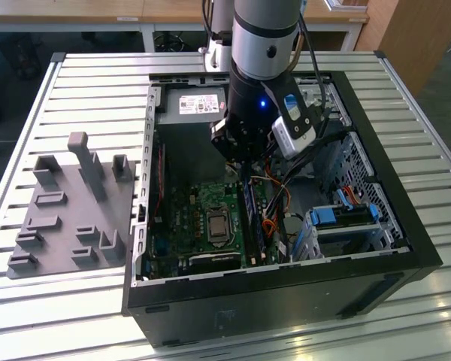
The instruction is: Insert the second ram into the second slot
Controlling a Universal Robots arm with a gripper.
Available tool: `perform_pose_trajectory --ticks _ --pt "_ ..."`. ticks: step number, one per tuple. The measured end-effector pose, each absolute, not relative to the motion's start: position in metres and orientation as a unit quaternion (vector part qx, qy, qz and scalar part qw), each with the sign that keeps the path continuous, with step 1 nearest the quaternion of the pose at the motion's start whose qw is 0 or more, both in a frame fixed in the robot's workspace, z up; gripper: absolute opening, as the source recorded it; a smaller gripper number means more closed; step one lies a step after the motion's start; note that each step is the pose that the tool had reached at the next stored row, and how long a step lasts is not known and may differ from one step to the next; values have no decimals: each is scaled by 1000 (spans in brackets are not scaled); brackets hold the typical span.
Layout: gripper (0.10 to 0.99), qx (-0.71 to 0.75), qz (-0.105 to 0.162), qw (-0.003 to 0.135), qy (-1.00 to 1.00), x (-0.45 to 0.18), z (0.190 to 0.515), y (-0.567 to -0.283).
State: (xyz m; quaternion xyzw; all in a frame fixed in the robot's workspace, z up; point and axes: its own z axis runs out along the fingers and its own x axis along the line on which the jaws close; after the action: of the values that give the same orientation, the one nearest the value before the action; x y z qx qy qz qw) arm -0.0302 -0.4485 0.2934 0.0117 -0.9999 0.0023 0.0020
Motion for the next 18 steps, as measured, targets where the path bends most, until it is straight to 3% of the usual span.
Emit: perform_pose_trajectory --ticks 18 --pt "137 12 2 2 -1000 -30 287 -449"
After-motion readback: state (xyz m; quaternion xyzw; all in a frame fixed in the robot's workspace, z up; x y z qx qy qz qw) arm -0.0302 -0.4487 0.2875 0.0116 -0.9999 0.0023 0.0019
